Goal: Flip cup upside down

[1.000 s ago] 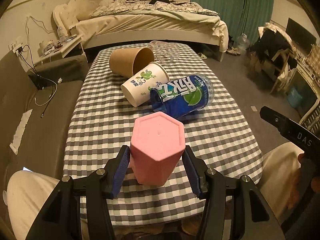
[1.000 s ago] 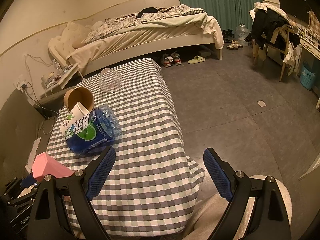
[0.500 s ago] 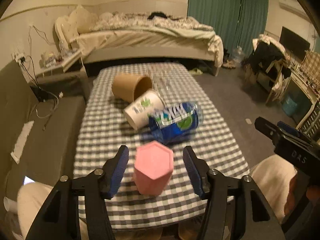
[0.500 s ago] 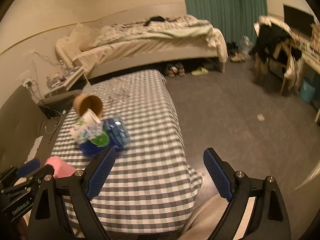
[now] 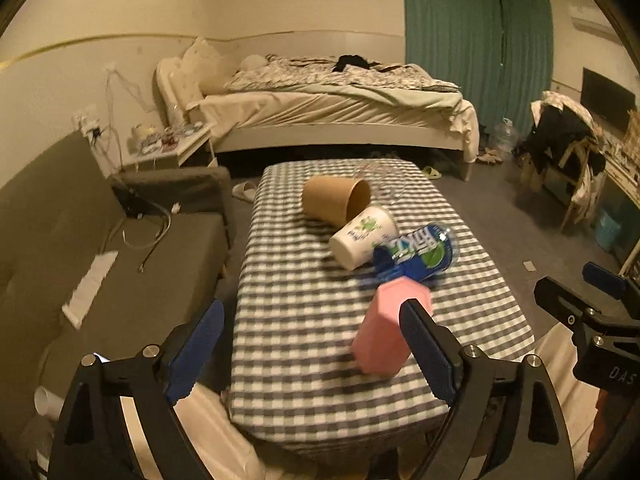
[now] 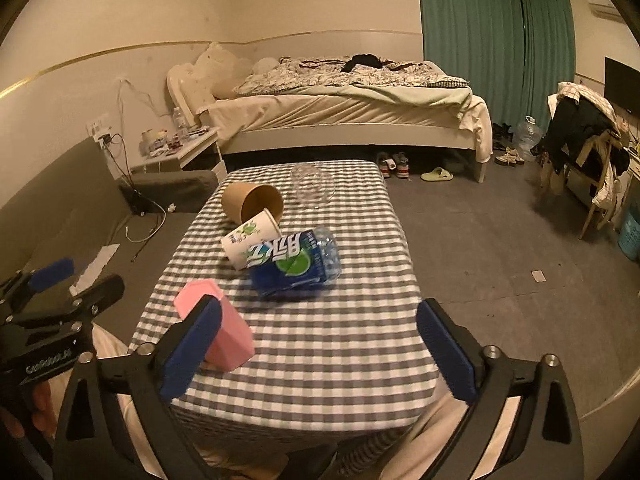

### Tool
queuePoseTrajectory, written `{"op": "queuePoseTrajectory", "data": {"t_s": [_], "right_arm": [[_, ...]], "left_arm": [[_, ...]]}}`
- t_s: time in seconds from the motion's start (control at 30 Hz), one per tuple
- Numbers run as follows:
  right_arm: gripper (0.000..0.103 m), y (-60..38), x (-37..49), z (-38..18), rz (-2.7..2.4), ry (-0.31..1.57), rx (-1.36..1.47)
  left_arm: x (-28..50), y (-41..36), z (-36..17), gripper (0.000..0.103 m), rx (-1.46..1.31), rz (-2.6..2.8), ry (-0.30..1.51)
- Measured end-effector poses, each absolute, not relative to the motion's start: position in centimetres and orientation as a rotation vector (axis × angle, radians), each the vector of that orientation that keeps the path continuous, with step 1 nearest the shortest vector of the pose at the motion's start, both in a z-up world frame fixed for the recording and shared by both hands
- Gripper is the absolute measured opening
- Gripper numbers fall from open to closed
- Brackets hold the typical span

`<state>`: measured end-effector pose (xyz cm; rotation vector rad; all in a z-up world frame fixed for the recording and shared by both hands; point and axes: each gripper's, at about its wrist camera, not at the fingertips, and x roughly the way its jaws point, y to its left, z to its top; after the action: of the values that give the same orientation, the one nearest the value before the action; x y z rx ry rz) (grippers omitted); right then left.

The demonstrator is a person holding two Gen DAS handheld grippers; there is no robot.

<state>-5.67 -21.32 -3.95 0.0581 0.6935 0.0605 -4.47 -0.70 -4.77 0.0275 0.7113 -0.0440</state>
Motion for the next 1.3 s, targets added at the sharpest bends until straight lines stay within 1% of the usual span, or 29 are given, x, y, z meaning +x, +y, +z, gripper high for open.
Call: {"op": "queuePoseTrajectory", "data": {"t_s": [0.13,0.37,1.3], "right_arm": [[0.103,-20.8,-5.6,-4.3,0.055,0.706,0.039],[0.103,-20.2,-5.6,-4.3,0.048,0.706,0.012],[0.103,-20.2,-5.4,-4.8,0.045,0.722,0.009]], "left_arm": [[-4.7,0.2,-5.6,0.092,-0.007,-0.019,0.741],[-5.3,0.3,-5.3,0.093,-0.012,-0.017,0.721],[-5.0,-0.3,-5.8,0.093,-0.003,-0.018,0.741]]}}
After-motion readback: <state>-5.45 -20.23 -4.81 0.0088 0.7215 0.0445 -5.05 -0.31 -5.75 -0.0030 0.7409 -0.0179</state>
